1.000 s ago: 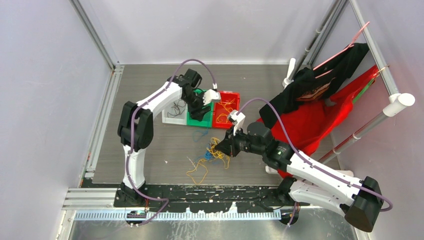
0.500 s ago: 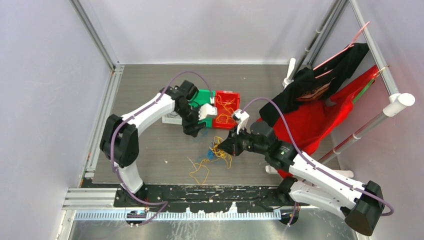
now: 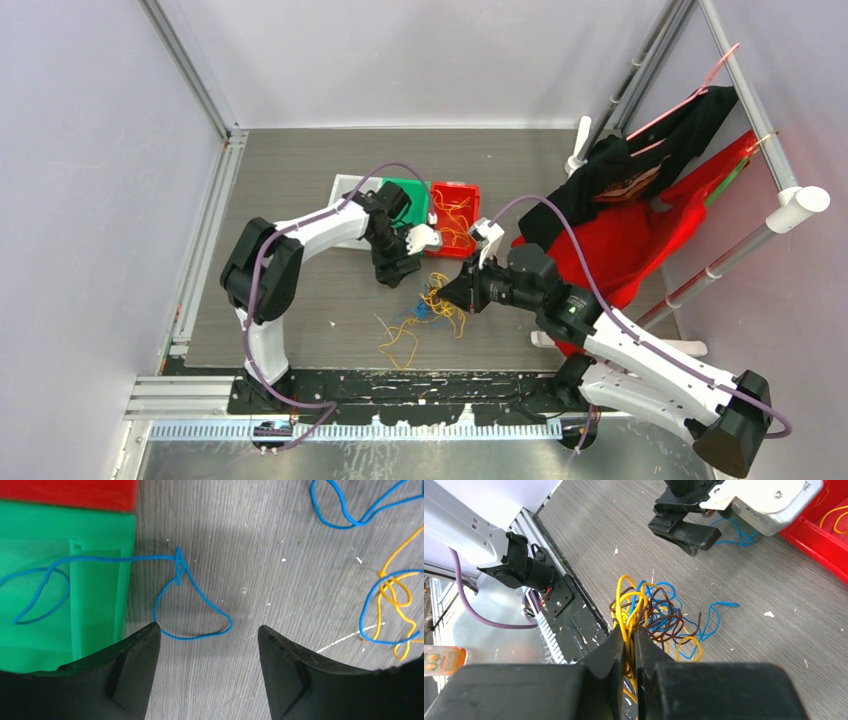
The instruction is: Untangle the cables
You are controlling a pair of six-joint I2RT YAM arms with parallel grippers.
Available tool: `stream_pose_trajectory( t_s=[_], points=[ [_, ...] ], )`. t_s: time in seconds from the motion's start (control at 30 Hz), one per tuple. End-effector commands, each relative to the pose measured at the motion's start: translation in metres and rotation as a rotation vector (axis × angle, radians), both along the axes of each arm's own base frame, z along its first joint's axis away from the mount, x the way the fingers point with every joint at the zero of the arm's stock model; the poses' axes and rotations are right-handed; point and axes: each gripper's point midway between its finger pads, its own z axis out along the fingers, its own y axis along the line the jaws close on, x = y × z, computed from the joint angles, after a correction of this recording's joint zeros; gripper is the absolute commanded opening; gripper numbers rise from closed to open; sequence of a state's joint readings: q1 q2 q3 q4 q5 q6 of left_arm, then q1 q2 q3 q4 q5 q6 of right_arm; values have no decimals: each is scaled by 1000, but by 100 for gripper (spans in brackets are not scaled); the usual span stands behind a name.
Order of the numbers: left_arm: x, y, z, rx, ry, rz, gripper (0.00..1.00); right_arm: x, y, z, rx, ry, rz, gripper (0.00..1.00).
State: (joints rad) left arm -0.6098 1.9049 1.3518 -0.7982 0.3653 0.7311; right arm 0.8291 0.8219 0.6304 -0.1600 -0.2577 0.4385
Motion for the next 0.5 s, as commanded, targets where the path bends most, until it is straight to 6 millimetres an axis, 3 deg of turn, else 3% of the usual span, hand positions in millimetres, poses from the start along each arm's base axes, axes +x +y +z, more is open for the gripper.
stream_pose_trajectory(
  t_s=[0.0, 0.2, 0.33, 0.47],
  points=[
    [7, -18, -2, -40, -59, 23, 72, -1, 2, 26, 66, -39, 6, 1],
    [1, -19, -14, -13, -47, 34, 67, -2, 1, 28, 73, -35, 4, 1],
    [6, -16, -16, -2, -83, 46, 42, -3, 0, 32, 77, -39, 3, 1],
    [11, -15, -2, -16, -124, 58, 8, -4, 0, 32, 80, -37, 4, 1]
  ],
)
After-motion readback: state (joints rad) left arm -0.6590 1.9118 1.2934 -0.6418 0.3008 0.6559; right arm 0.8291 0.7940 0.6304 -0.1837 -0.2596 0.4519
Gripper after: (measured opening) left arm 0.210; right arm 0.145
